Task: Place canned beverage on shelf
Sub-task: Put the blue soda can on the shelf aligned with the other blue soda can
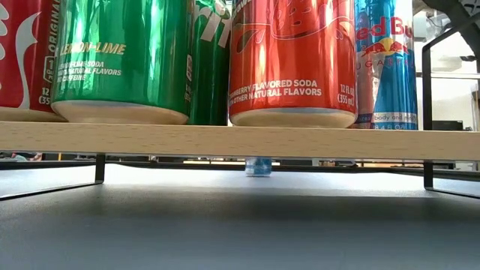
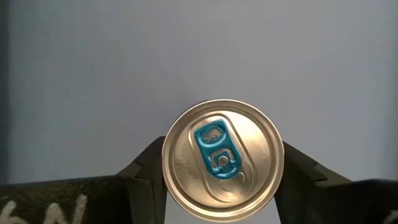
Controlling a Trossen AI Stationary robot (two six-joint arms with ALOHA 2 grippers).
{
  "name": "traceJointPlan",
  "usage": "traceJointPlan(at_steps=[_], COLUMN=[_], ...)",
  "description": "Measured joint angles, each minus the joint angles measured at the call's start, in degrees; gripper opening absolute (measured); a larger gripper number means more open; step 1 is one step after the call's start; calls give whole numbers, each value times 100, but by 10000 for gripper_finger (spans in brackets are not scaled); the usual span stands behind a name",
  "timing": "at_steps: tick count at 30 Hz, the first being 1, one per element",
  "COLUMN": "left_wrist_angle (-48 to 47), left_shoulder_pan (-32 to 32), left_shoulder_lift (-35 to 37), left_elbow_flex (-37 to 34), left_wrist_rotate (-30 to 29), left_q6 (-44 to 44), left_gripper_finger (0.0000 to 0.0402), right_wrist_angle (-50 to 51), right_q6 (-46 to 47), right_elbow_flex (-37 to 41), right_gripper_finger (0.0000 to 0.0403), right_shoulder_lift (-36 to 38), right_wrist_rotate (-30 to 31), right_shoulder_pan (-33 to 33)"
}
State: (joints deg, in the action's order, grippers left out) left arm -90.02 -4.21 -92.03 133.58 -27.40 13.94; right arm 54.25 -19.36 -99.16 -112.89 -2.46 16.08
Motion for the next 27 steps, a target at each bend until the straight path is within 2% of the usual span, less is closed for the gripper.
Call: traceJointPlan(at_steps=[7,13,16,21,27], left_wrist_angle=[0,1,2,0,0], left_shoulder_pan=[0,0,2,0,0], left_shoulder_lift=[0,0,0,0,0], left_elbow_flex=[0,0,0,0,0], left_wrist_rotate=[0,0,-2,-2,-2], left_q6=[-1,-126,-244,-402,-473], left_gripper_finger=[311,311,311,311,311], right_wrist_angle=[524,1288,1659,1786,1611], right_q6=[-1,497,827,1759,3110], right_elbow_flex=[-319,-382,-395,-395,-395], right_gripper_finger=[196,196,196,196,196], right_shoulder_lift=[635,1547,2105,2877,3558], right_wrist_rotate=[4,1,58,831,1437], right_shoulder_pan=[-11,-367,-746,-1617,-2709])
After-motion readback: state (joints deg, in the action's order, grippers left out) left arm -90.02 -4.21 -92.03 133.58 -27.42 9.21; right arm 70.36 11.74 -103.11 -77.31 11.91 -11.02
